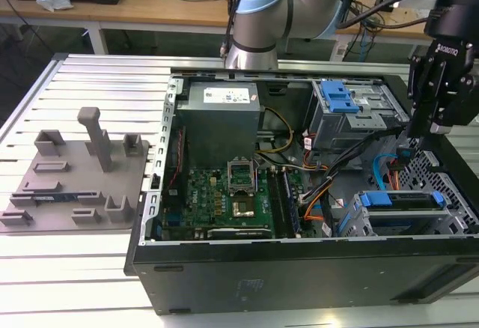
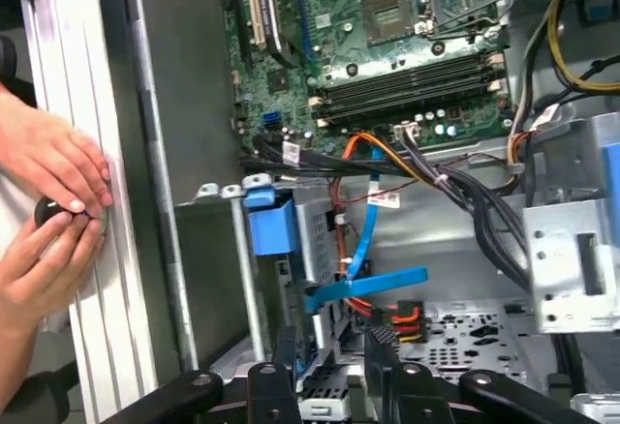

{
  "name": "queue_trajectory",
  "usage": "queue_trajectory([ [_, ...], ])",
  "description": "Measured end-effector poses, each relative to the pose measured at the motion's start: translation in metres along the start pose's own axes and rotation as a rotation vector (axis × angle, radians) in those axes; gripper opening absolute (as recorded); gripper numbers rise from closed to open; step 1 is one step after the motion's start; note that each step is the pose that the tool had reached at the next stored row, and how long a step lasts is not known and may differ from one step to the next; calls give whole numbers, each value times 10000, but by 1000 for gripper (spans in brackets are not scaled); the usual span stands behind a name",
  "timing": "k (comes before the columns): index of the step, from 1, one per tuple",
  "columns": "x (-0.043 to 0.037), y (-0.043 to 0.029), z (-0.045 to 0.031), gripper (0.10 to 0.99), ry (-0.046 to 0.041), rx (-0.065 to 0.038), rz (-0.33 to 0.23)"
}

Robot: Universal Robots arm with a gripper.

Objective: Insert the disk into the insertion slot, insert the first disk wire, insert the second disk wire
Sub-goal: 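Insert the first disk wire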

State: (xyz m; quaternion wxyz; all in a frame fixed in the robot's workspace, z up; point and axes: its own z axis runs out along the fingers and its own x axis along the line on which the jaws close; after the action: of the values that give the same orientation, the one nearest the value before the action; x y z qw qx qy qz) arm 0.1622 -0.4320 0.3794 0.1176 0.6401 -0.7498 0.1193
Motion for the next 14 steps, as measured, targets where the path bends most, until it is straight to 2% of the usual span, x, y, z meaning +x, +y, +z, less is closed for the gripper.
queue_trajectory([
  [1, -112, 14, -11, 412, 68, 11, 2],
  [2, -170, 19, -10, 412, 108, 17, 3],
  [3, -190, 19, 2, 412, 125, 20, 3],
  [8, -226, 17, 93, 412, 125, 34, 8],
  [14, -255, -7, 161, 412, 164, 80, 8],
])
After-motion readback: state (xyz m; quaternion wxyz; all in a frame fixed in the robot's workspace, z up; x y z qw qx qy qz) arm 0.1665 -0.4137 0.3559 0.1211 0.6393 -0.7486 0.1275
